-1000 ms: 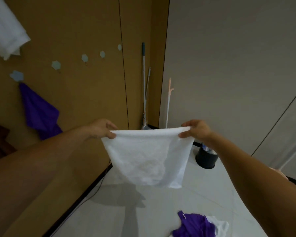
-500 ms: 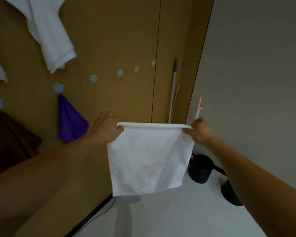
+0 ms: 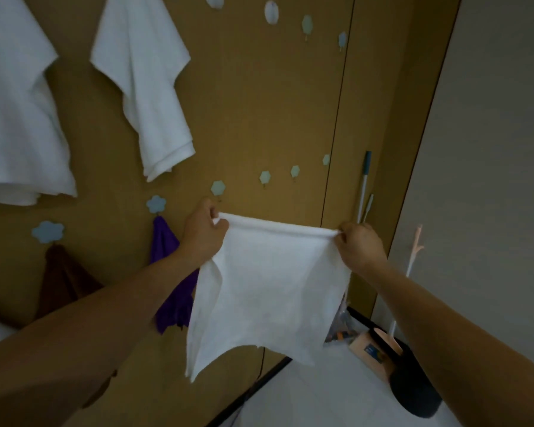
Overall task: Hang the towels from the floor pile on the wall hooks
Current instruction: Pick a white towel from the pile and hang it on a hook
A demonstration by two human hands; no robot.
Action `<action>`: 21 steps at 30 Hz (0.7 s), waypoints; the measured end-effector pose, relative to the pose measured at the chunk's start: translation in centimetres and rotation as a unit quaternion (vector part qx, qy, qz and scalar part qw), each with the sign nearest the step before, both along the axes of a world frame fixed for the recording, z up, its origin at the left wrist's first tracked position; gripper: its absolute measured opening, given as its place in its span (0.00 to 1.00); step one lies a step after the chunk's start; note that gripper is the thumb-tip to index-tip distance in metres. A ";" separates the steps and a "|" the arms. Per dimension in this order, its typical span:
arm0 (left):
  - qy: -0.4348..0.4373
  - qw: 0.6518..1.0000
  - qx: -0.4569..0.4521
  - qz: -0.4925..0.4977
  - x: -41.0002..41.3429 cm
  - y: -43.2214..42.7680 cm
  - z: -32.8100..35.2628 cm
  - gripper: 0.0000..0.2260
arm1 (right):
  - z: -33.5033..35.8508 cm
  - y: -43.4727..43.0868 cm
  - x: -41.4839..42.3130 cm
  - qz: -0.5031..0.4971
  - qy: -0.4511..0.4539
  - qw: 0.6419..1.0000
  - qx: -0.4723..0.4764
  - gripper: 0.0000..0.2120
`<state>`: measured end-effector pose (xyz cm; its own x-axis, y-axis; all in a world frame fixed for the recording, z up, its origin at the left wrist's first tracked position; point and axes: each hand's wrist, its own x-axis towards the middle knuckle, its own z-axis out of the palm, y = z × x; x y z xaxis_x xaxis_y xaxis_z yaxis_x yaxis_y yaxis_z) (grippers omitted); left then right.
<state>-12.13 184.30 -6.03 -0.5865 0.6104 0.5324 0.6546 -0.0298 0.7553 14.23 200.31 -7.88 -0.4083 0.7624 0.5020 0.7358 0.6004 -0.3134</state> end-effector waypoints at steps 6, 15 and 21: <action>0.028 0.999 0.018 0.032 -1.2 2.5 1.6 0.09 | 2.3 4.5 -5.3 0.043 0.137 0.988 -0.056 0.13; 0.043 0.992 -0.113 0.026 -2.3 6.7 7.5 0.23 | 7.7 11.8 -9.4 0.292 0.117 0.939 -0.141 0.24; 0.031 0.997 -0.064 0.018 -2.1 9.2 10.7 0.07 | 11.0 15.5 -13.6 0.307 0.198 0.929 -0.065 0.18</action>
<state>-14.21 193.46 4.72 -0.5778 0.6551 0.4868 0.6989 0.0891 0.7096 0.65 215.84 3.12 -0.5889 0.5123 0.6251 0.0798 0.8065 -0.5858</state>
